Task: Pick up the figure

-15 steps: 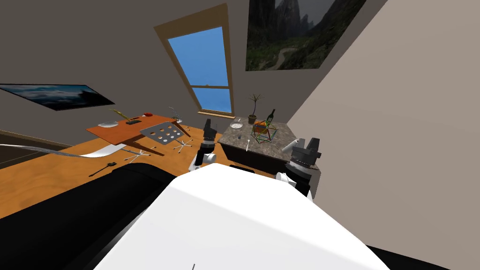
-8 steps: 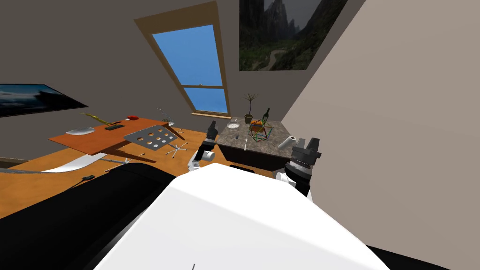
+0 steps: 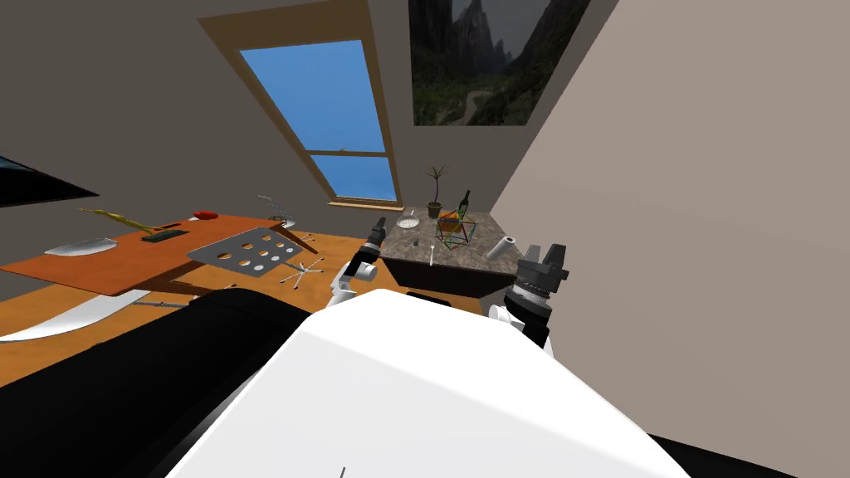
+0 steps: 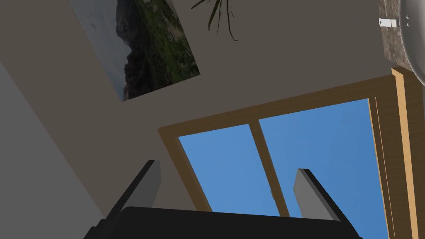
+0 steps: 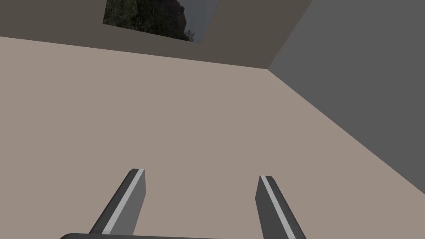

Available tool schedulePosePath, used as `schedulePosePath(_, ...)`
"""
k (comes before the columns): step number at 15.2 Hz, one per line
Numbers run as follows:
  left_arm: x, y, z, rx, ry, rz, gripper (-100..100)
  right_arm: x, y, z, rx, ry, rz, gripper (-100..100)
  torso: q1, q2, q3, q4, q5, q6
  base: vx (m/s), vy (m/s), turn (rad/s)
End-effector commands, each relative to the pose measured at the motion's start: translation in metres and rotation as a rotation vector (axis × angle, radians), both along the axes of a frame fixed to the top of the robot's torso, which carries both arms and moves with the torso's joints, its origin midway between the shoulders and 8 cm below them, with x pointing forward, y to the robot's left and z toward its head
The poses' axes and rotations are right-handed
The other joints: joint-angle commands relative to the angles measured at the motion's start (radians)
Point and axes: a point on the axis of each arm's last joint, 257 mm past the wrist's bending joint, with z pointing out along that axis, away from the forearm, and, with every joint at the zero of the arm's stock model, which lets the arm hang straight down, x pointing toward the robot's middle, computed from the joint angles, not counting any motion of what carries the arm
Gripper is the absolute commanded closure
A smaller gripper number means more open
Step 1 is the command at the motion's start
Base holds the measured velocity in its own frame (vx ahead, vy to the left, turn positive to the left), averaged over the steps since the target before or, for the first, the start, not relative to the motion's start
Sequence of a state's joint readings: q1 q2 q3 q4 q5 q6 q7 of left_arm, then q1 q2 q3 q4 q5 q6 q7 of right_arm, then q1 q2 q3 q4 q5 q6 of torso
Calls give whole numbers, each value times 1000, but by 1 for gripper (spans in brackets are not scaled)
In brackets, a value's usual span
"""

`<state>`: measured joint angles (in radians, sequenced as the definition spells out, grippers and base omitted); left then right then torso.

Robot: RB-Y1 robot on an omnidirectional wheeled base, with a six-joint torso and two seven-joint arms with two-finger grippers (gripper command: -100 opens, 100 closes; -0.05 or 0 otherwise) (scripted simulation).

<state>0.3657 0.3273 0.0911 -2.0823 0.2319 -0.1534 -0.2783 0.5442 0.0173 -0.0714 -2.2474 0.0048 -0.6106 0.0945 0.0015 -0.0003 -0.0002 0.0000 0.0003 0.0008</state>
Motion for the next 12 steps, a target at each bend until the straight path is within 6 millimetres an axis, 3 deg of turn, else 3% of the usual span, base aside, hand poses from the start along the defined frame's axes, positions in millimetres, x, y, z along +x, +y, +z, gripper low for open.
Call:
schedulePosePath(1,7,8,-17,25,62,16,-100,0,0,0,0,0,0,0,0,0,0,0,0,0,-6,15,-204)
schedulePosePath(5,17,21,-35,59,136,36,-100,0,0,0,0,0,0,0,0,0,0,0,0,0,-8,15,-138)
schedulePosePath(6,24,34,-44,94,175,54,-100,0,0,0,0,0,0,0,0,0,0,0,0,-1,-8,15,-173)
schedulePosePath(8,26,36,-53,92,209,57,-100,0,0,0,0,0,0,0,0,0,0,0,0,0,-8,17,-165)
schedulePosePath(9,32,49,-60,127,241,76,-100,0,0,0,0,0,0,0,0,0,0,0,0,-1,-9,14,-199)
schedulePosePath(12,33,51,-71,124,284,80,-100,0,0,0,0,0,0,0,0,0,0,0,0,-1,-7,16,-96)
